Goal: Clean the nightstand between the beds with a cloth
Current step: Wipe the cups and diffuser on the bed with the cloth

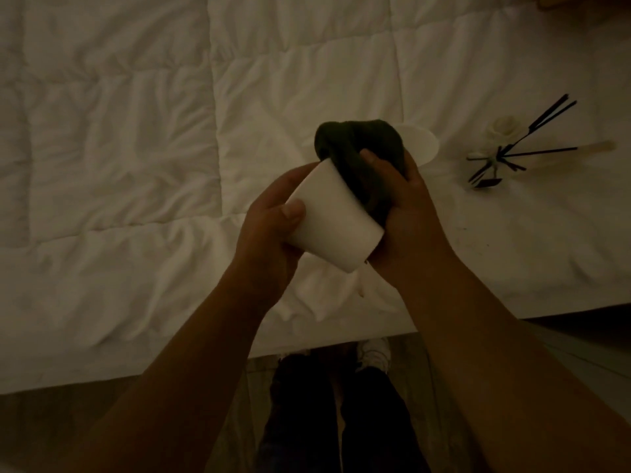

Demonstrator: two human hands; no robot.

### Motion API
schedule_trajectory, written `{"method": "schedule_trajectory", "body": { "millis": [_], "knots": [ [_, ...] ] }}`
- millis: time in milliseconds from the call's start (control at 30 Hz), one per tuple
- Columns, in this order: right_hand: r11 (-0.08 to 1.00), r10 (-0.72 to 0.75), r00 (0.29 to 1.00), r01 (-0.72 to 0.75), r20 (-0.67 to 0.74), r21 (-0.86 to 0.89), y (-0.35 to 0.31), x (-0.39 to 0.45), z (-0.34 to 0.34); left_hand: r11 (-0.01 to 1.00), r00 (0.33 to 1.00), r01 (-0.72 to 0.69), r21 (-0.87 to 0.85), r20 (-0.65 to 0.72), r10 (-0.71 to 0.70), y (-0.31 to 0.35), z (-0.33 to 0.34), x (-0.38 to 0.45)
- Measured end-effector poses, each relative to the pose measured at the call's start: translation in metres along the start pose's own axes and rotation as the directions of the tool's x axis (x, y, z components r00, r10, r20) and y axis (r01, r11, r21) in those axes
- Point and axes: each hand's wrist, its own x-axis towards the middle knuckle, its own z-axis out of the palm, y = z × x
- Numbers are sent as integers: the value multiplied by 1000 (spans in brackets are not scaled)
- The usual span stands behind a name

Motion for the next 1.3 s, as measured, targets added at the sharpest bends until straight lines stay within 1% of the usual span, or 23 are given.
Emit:
{"method": "schedule_trajectory", "body": {
  "millis": [67, 100, 167, 200, 300, 367, 433, 467, 500, 533, 567, 667, 733, 800, 867, 933, 967, 1033, 1100, 1133, 1200, 1233, 1300],
  "knots": [
    [988, 58, 998, -57, 1, 141, 0, -3, -4, 993, 994, 15, -118, -106, -28, 1, 8, -1],
    [976, 72, 997, -69, -7, 206, 0, -5, -6, 971, 982, 41, -235, -172, -83, 2, 13, 0],
    [967, 38, 998, -24, -51, 252, 3, -13, -10, 901, 946, 36, -431, -275, -169, 5, 17, 3],
    [973, -3, 997, 22, -81, 229, 5, -18, -11, 894, 936, 29, -447, -303, -181, 6, 19, 4],
    [981, -139, 968, 163, -208, 103, 15, -32, -5, 914, 934, 82, -398, -291, -210, 5, 28, 7],
    [968, -218, 936, 243, -277, 57, 13, -36, -3, 926, 953, 181, -332, -173, -249, 7, 28, 8],
    [950, -295, 905, 312, -305, 7, 6, -38, -5, 942, 951, 304, -141, -24, -310, 15, 21, 9],
    [941, -324, 895, 339, -305, -5, 0, -37, -6, 941, 941, 337, -25, 39, -336, 18, 18, 9],
    [934, -344, 891, 356, -297, -14, -5, -36, -6, 937, 933, 346, 38, 91, -348, 20, 16, 8],
    [930, -360, 890, 366, -278, -33, -11, -33, -6, 942, 934, 333, 34, 121, -335, 20, 17, 8],
    [924, -382, 890, 377, -249, -69, -17, -30, -5, 950, 945, 311, -25, 118, -306, 20, 22, 7],
    [860, -488, 859, 443, -153, -253, -22, -25, 4, 942, 973, 200, -268, -57, -223, 14, 39, 6],
    [769, -585, 799, 493, -139, -408, -19, -26, 10, 930, 969, 135, -342, -151, -196, 10, 48, 5],
    [667, -675, 730, 538, -112, -515, -14, -26, 12, 909, 961, 91, -407, -202, -187, 6, 55, 3],
    [567, -730, 682, 562, -50, -602, -6, -29, 9, 870, 951, 81, -486, -225, -214, 2, 60, 0],
    [476, -735, 676, 569, 52, -670, 5, -35, 8, 832, 944, 132, -540, -188, -272, -1, 60, -1],
    [428, -729, 674, 582, 117, -691, 11, -40, 9, 818, 948, 161, -552, -144, -283, -2, 58, -1],
    [355, -730, 651, 620, 207, -700, 18, -46, 10, 818, 963, 179, -547, -74, -260, -2, 52, -3],
    [351, -754, 630, 626, 186, -696, 13, -41, 12, 836, 967, 210, -507, -18, -254, 3, 52, -3],
    [353, -764, 622, 625, 171, -697, 8, -36, 14, 850, 967, 221, -477, -8, -256, 4, 53, -3],
    [319, -792, 583, 648, 181, -691, -3, -28, 18, 858, 967, 223, -463, -8, -256, 9, 58, 0],
    [325, -802, 571, 665, 177, -672, -7, -26, 20, 855, 967, 220, -470, -13, -255, 11, 62, 1],
    [398, -816, 571, 669, 91, -627, -16, -21, 21, 832, 959, 241, -499, -9, -282, 15, 68, 1]
  ]
}}
